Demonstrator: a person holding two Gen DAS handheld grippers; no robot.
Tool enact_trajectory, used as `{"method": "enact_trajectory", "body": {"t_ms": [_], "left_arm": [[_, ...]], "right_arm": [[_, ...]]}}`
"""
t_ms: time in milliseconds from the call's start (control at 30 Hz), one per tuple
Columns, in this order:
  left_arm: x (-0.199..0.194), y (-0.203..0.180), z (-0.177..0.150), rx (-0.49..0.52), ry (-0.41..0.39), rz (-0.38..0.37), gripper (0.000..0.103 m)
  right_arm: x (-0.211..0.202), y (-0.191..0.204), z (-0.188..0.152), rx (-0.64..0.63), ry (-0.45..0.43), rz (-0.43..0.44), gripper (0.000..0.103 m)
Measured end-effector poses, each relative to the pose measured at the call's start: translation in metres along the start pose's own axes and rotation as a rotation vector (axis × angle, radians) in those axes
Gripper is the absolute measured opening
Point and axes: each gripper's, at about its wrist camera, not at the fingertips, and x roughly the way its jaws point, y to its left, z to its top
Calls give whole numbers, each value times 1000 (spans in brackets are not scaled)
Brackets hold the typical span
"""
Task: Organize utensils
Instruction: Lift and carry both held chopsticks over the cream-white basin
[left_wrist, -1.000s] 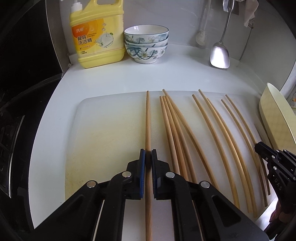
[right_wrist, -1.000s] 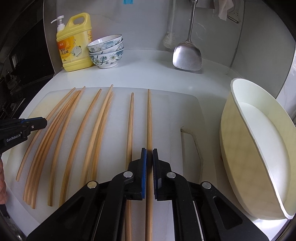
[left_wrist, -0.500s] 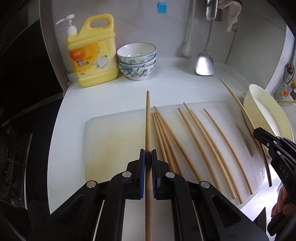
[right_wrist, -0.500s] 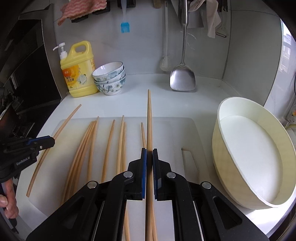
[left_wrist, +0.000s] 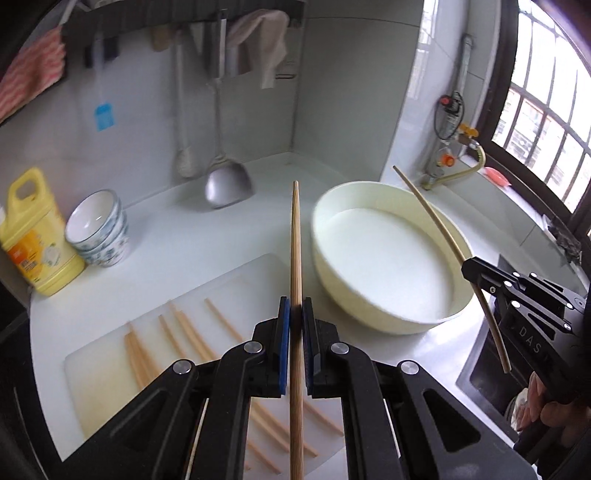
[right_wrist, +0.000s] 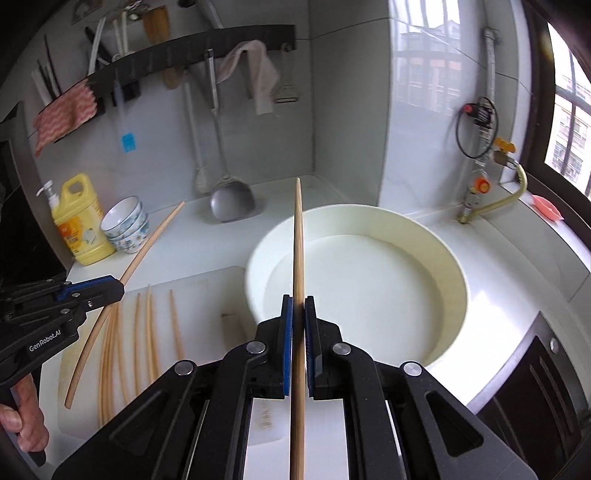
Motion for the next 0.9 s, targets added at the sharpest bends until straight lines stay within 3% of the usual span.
{"method": "enact_trajectory", "body": {"t_ms": [300,567,900], "left_arm": [[74,-85,61,42,27,-52,7],[148,-107,77,54,123,-46,7],[196,-113,68,71,216,-32,7]], "right_arm": [[49,-96,25,112,23,19,6],[106,-120,26,201,121,60,6],[143,-123,16,224,218,60,6]]}}
